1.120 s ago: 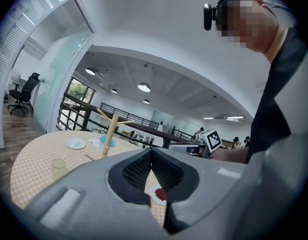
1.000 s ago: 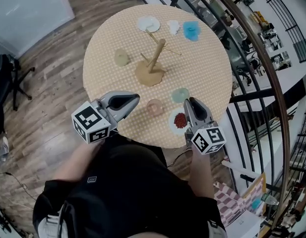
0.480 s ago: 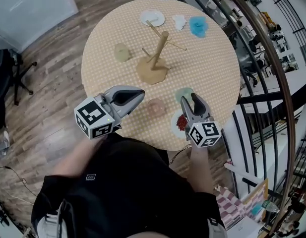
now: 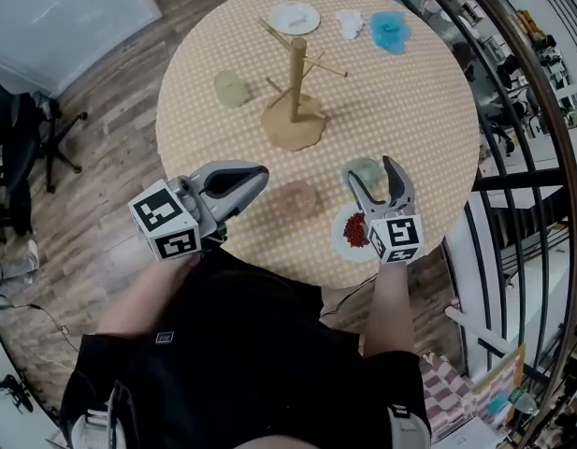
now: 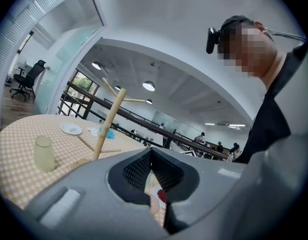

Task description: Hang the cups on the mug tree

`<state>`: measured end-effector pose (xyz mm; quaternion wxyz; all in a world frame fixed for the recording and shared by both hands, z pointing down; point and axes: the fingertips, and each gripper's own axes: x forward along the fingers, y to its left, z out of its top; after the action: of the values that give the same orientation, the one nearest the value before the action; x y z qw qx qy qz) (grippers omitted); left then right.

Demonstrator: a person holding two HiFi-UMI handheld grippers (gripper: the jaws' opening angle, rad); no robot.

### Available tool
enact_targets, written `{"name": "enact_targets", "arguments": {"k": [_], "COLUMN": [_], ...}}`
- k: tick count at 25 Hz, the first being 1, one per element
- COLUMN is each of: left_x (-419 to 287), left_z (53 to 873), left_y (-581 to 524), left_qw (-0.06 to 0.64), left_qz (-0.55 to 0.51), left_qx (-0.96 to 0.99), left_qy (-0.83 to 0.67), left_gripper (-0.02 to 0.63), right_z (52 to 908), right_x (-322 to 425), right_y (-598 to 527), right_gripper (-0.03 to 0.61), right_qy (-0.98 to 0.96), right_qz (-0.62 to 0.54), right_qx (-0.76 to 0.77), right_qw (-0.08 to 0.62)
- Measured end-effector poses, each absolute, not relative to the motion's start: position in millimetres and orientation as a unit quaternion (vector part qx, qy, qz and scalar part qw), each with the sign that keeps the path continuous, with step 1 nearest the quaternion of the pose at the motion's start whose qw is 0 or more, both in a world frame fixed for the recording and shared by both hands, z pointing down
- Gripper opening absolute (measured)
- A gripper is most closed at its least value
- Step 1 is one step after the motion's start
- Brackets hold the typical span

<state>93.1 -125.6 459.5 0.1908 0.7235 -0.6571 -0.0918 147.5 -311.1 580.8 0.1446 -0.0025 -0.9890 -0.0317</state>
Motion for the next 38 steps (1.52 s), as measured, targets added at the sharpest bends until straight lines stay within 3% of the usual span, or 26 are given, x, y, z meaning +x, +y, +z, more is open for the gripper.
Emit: {"name": "enact_targets", "arguments": {"k": [4,16,27,38], "left_x": [94,99,100,95], "left_z": [468,446,391,373], "left_y": [-123,-112,-103,-90], "left_qw": [0.195,0.225,0.221,0.188], "left_qz": [-0.084,-0.069,-0.088,-0.116], "left_qx": [0.715,0.68,0.663,0.635], "left_qy": [-0.666,-0.695,-0.71,-0.74], "left_gripper": [0.008,0.008,0.008,0.008], "right_z": [609,645,582,506], "right_x": [143,132,142,123], "right_y": [-313,-324,-317,-297], "right_gripper": [0.37,0.345,0.342,0.342], "right_qy": [-0.987,-0.981,-0.98,-0.985], "right_qz": [-0.023,0.002,0.023,0.017], "right_qx": [-0.027,-0.029,-0.031,-0.077], "right_qw": [0.156,0.194,0.194,0.152]}}
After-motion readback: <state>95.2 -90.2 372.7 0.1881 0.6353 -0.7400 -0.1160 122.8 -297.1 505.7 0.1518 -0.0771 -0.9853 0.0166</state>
